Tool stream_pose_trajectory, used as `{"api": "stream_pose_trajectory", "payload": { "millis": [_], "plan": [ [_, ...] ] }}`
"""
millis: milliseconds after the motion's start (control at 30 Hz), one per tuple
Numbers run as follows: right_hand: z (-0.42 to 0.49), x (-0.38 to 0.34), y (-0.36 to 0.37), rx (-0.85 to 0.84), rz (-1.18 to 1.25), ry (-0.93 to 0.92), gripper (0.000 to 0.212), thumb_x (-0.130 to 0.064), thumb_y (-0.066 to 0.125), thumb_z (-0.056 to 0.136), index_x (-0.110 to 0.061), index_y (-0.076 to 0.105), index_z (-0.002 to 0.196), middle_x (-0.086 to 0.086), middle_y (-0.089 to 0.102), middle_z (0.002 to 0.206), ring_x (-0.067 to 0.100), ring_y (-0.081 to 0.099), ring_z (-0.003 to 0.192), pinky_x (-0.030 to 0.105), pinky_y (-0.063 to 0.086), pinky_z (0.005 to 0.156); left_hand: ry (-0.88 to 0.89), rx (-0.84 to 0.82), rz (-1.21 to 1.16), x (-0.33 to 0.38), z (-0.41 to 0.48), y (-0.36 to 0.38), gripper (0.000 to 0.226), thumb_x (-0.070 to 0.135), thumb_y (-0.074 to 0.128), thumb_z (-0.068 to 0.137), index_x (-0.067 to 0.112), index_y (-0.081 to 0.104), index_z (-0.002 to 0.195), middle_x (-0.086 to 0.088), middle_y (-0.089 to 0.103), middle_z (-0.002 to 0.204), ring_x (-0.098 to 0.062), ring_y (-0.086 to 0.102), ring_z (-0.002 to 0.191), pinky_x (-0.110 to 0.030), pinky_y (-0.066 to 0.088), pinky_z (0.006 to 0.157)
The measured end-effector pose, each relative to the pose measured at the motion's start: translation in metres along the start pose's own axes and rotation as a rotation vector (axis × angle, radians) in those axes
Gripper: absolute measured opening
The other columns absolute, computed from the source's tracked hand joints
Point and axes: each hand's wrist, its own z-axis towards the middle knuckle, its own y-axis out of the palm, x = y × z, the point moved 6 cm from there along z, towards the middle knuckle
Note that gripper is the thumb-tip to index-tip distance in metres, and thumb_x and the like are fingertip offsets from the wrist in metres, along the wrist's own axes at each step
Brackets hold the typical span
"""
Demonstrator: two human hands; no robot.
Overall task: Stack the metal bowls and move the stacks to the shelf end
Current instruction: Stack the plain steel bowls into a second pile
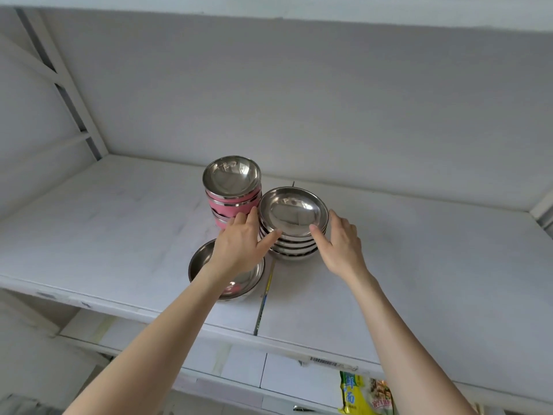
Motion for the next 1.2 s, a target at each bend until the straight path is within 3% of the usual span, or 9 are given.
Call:
{"api": "stream_pose_trajectory", "payload": {
  "millis": [100, 300, 467, 633, 933, 1200],
  "plan": [
    [-0.022, -0.009, -0.010, 0.083, -0.105, -0.054, 0.066, -0.050, 0.045, 0.095, -0.010, 0.031, 0.146, 0.017, 0.047, 0.140, 0.037, 0.041, 0.127, 0.047, 0.036, 0.097, 0.066, 0.079, 0.168, 0.000, -0.021, -0.008, 0.081, 0.063, 0.039, 0.093, 0.007, 0.029, 0.151, -0.014, 0.051, 0.135, -0.034, 0.048, 0.122, -0.047, 0.045, 0.089],
    [-0.076, -0.031, -0.021, 0.213, -0.357, -0.189, 0.066, -0.049, 0.048, 0.092, -0.007, 0.038, 0.142, 0.014, 0.055, 0.133, 0.033, 0.048, 0.123, 0.048, 0.039, 0.094, 0.227, 0.206, 0.353, -0.006, -0.069, -0.028, 0.075, 0.058, 0.045, 0.088, 0.006, 0.048, 0.142, -0.014, 0.063, 0.118, -0.036, 0.061, 0.097, -0.045, 0.050, 0.074],
    [-0.121, -0.050, -0.015, 0.241, -0.474, -0.196, 0.067, -0.049, 0.048, 0.091, -0.009, 0.038, 0.143, 0.014, 0.053, 0.136, 0.031, 0.044, 0.129, 0.049, 0.035, 0.100, 0.312, 0.258, 0.384, -0.020, -0.112, -0.046, 0.067, 0.054, 0.047, 0.089, 0.009, 0.052, 0.138, -0.014, 0.063, 0.122, -0.035, 0.061, 0.105, -0.052, 0.049, 0.087],
    [-0.163, -0.072, 0.001, 0.220, -0.499, -0.138, 0.069, -0.051, 0.046, 0.091, -0.010, 0.035, 0.145, 0.015, 0.049, 0.141, 0.031, 0.038, 0.135, 0.050, 0.031, 0.105, 0.328, 0.184, 0.457, -0.047, -0.151, -0.056, 0.072, 0.056, 0.050, 0.090, 0.015, 0.040, 0.148, -0.014, 0.053, 0.139, -0.033, 0.052, 0.124, -0.057, 0.041, 0.102],
    [-0.201, -0.104, 0.047, 0.148, -0.468, -0.062, 0.069, -0.052, 0.045, 0.093, -0.011, 0.030, 0.147, 0.017, 0.039, 0.150, 0.031, 0.030, 0.141, 0.050, 0.027, 0.109, 0.333, 0.159, 0.502, -0.102, -0.177, -0.065, 0.073, 0.058, 0.043, 0.092, 0.016, 0.035, 0.151, -0.017, 0.049, 0.144, -0.034, 0.048, 0.130, -0.058, 0.037, 0.104],
    [-0.172, -0.106, 0.069, 0.159, -0.329, 0.030, 0.069, -0.053, 0.044, 0.093, -0.011, 0.031, 0.147, 0.014, 0.042, 0.148, 0.029, 0.035, 0.137, 0.046, 0.033, 0.104, 0.358, 0.158, 0.470, -0.119, -0.125, -0.059, 0.072, 0.061, 0.039, 0.093, 0.016, 0.038, 0.150, -0.015, 0.052, 0.142, -0.033, 0.050, 0.130, -0.057, 0.038, 0.104]
  ]
}}
